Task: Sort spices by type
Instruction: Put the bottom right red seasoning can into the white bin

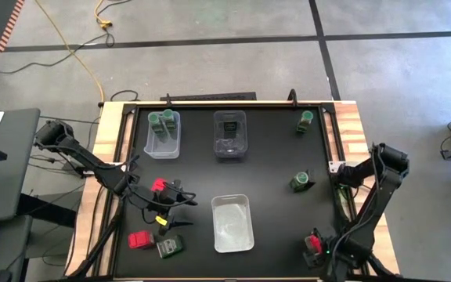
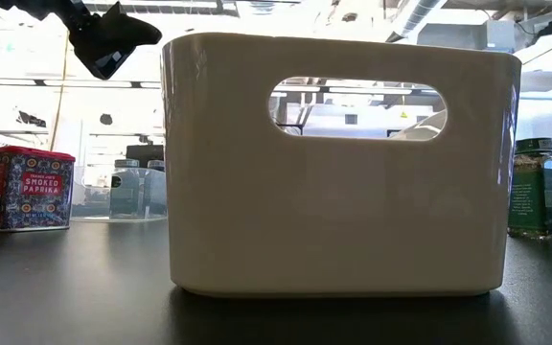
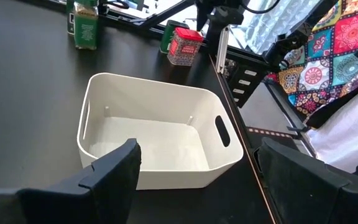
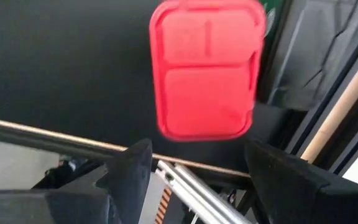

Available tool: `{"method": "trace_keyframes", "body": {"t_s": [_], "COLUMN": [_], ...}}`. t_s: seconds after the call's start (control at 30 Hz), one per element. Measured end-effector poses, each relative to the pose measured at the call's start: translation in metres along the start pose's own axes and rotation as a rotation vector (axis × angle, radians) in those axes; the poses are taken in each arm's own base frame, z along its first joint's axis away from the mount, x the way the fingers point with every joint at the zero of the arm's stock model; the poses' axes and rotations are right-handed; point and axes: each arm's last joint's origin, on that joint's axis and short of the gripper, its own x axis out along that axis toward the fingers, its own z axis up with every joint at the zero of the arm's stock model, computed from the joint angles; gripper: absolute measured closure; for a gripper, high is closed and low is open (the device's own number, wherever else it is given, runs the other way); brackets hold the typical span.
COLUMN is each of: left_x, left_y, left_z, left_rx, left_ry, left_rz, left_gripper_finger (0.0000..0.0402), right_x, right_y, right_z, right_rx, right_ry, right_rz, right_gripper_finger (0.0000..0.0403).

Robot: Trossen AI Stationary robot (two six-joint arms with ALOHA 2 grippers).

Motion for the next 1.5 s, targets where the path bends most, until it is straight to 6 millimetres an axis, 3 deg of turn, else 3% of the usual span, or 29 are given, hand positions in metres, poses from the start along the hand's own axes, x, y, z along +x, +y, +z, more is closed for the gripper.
{"method": "trace_keyframes", "body": {"t_s": [1.5], "left_x": [0.0], "left_y": [0.0], "left_z": [0.0], "left_rx": [0.0], "left_ry": [0.0], "left_rz": [-0.001], "left_gripper_finger": [0.009], "right_x": [0.002], "right_y": [0.012], "right_z": [0.033], "right_rx": [0.053], "right_ry": [-0.184], "right_rz": [0.024], "right_gripper_finger": [0.0112]}}
